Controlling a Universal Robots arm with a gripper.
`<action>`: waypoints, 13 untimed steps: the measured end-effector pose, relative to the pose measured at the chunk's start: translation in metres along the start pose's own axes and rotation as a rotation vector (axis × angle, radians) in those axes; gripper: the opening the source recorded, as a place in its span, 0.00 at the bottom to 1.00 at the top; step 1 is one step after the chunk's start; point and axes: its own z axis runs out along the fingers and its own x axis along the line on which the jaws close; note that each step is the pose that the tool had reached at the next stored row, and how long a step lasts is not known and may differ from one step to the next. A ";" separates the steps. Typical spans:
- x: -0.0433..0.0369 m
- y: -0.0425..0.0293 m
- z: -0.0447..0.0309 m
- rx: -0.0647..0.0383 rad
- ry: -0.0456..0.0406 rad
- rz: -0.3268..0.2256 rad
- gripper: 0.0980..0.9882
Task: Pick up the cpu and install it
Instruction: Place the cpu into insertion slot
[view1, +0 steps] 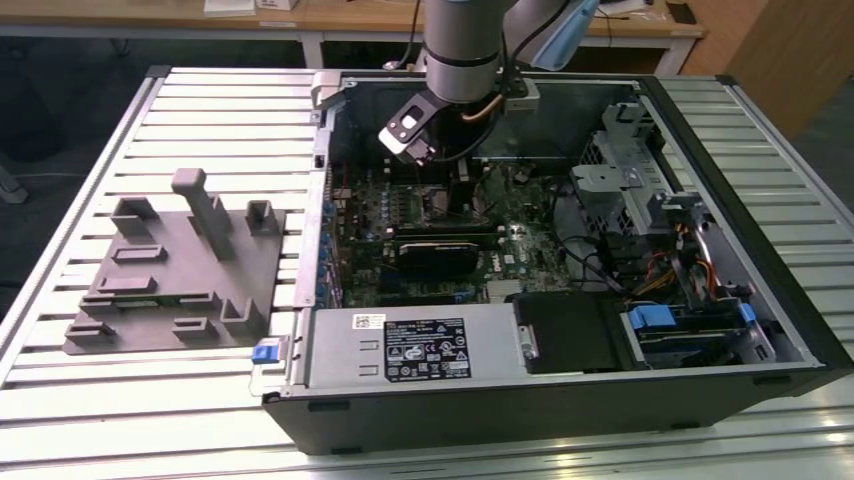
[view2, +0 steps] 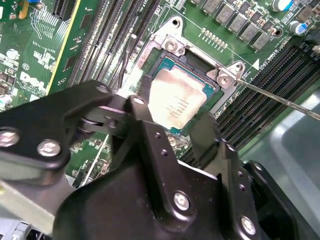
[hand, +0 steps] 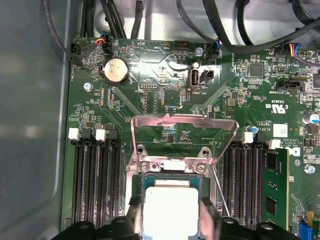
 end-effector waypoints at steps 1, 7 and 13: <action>0.0000 0.0000 0.0000 0.000 0.0000 0.000 0.49; 0.0000 0.0000 -0.0003 0.000 0.0000 0.000 0.23; 0.0000 0.0000 -0.0005 0.000 0.0000 0.000 0.01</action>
